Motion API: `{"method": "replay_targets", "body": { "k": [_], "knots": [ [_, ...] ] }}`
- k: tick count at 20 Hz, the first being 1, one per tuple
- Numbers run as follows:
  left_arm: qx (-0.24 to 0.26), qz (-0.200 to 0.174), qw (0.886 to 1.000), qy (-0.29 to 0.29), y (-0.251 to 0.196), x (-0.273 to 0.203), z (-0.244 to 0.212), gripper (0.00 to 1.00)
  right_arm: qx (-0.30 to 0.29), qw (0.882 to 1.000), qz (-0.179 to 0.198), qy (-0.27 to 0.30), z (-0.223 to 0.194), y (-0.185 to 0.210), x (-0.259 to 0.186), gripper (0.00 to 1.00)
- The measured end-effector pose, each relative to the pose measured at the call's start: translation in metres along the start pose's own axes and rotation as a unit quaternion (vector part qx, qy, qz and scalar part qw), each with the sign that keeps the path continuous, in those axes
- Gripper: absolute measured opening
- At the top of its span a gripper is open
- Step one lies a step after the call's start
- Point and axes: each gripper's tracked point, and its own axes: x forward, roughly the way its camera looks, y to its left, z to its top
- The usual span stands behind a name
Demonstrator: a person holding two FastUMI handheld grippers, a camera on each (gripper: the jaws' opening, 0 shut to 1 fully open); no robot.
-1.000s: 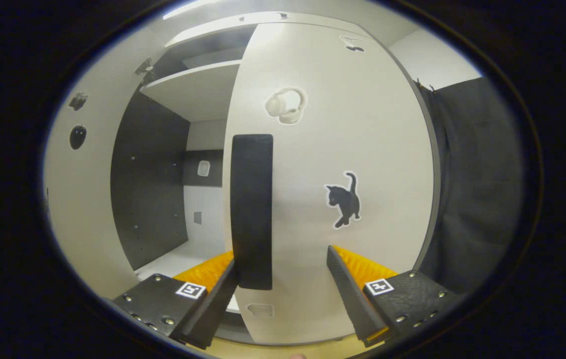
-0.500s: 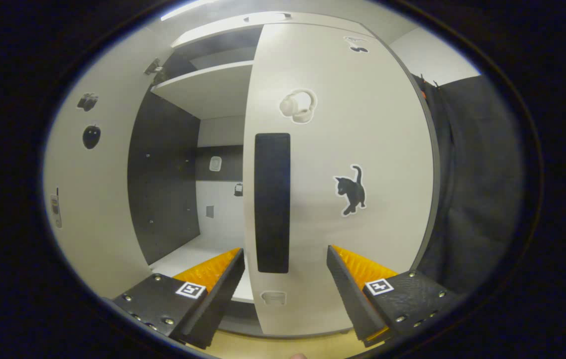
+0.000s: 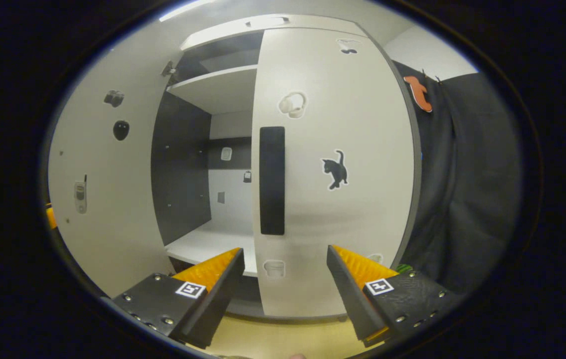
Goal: Grasp the bottle in the cabinet with the left hand and place it on the coaster, then close the right door with the right hand and the left door with the left hand.
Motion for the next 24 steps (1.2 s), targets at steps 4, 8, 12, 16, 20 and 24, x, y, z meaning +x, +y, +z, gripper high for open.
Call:
{"method": "replay_targets", "body": {
  "k": [4, 8, 12, 16, 20, 24],
  "knots": [
    [0.003, -0.029, 1.0, 0.005, -0.035, 0.01, -0.004, 0.87, -0.011, 1.0, -0.013, 0.008, -0.01, -0.025, -0.01, 1.0],
    [0.017, -0.024, 1.0, -0.003, -0.054, 0.023, -0.004, 0.92, -0.005, 1.0, -0.025, 0.007, -0.012, -0.05, -0.021, 1.0],
    [0.008, -0.033, 0.999, -0.001, -0.071, 0.031, -0.007, 0.92, -0.003, 0.999, -0.029, 0.015, -0.016, -0.066, -0.024, 1.0],
    [-0.01, -0.042, 0.999, 0.001, -0.089, 0.046, -0.01, 0.92, -0.015, 0.999, -0.027, 0.019, -0.022, -0.069, -0.031, 1.0],
    [-0.025, -0.037, 0.999, 0.0, -0.108, 0.07, -0.015, 0.98, -0.017, 0.999, -0.025, 0.024, -0.025, -0.074, -0.039, 1.0],
    [-0.036, -0.041, 0.998, 0.011, -0.132, 0.098, -0.022, 1.0, -0.011, 0.999, -0.025, 0.028, -0.025, -0.08, -0.043, 1.0]
  ]
}}
